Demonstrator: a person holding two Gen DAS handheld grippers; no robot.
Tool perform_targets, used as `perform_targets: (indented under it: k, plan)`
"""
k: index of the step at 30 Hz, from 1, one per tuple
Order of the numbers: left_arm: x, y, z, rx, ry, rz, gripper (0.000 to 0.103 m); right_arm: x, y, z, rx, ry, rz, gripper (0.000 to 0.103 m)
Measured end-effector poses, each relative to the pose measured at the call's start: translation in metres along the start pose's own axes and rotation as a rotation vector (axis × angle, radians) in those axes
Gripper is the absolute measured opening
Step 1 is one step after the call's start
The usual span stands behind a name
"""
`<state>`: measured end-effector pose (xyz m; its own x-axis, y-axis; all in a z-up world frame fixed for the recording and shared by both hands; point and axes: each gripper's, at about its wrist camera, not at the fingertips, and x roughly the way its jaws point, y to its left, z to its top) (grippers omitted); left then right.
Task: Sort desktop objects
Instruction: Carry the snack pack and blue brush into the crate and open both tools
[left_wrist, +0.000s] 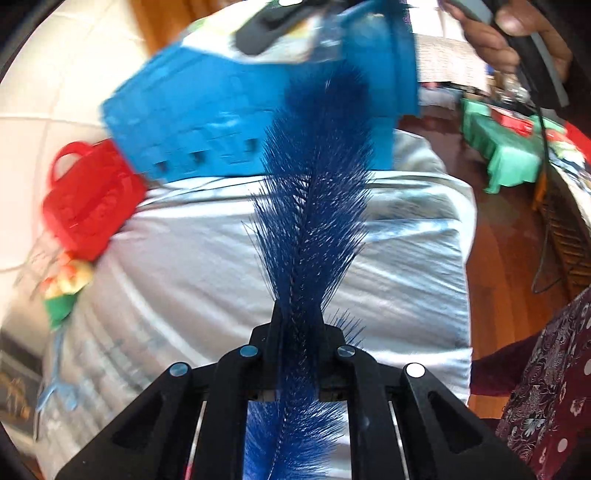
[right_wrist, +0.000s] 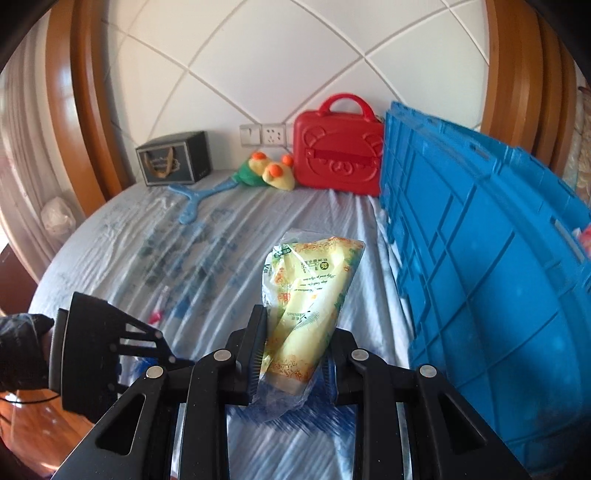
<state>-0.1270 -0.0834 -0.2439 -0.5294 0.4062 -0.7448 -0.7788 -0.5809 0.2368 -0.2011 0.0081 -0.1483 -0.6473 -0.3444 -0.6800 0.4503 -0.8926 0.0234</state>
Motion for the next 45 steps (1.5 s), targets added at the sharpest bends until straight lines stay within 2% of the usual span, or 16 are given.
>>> perform_targets:
  k: [3,7,9,12,14,17,22,24,30,35,37,38,39,41,43,45]
  plan:
    - [-0.026,0.018,0.002,-0.017,0.015,0.086,0.011,-0.016,0.005,0.016,0.002,-0.031,0.019,0.026]
    - [-0.061,0.046,0.006,-0.059,0.012,0.162,0.011,-0.046,0.011,0.038,-0.007,-0.087,0.019,0.026]
    - [-0.076,0.057,0.017,-0.060,0.014,0.208,0.011,-0.062,0.009,0.049,-0.001,-0.107,0.022,0.026]
    - [-0.098,0.071,0.052,-0.042,-0.004,0.239,0.011,-0.085,-0.007,0.062,0.022,-0.120,0.010,0.026]
    - [-0.109,0.081,0.086,-0.041,-0.036,0.243,0.011,-0.097,-0.024,0.070,0.045,-0.126,-0.011,0.026]
    - [-0.114,0.088,0.147,-0.043,-0.077,0.208,0.011,-0.117,-0.058,0.079,0.095,-0.135,-0.041,0.026]
    - [-0.105,0.064,0.263,0.065,-0.174,0.199,0.011,-0.147,-0.120,0.092,0.126,-0.163,-0.136,0.026]
    - [-0.100,0.057,0.305,0.070,-0.229,0.187,0.011,-0.152,-0.146,0.098,0.134,-0.168,-0.158,0.026]
    - [-0.094,0.064,0.431,-0.031,-0.379,0.091,0.011,-0.173,-0.228,0.113,0.162,-0.186,-0.224,0.026]
    - [-0.076,0.082,0.508,-0.135,-0.410,0.055,0.012,-0.179,-0.281,0.125,0.176,-0.161,-0.229,0.026]
    - [-0.058,0.090,0.526,-0.178,-0.394,0.078,0.020,-0.174,-0.290,0.130,0.161,-0.130,-0.245,0.030]
    - [-0.053,0.094,0.529,-0.189,-0.387,0.098,0.023,-0.171,-0.294,0.132,0.149,-0.123,-0.259,0.034]
    - [-0.046,0.095,0.531,-0.198,-0.383,0.124,0.028,-0.168,-0.298,0.133,0.146,-0.122,-0.274,0.047]
    - [-0.034,0.100,0.530,-0.231,-0.369,0.176,0.041,-0.165,-0.307,0.135,0.141,-0.129,-0.273,0.061]
    - [-0.028,0.103,0.526,-0.258,-0.373,0.218,0.057,-0.164,-0.315,0.135,0.152,-0.142,-0.257,0.064]
    - [-0.025,0.108,0.520,-0.281,-0.382,0.243,0.061,-0.166,-0.318,0.133,0.160,-0.160,-0.239,0.066]
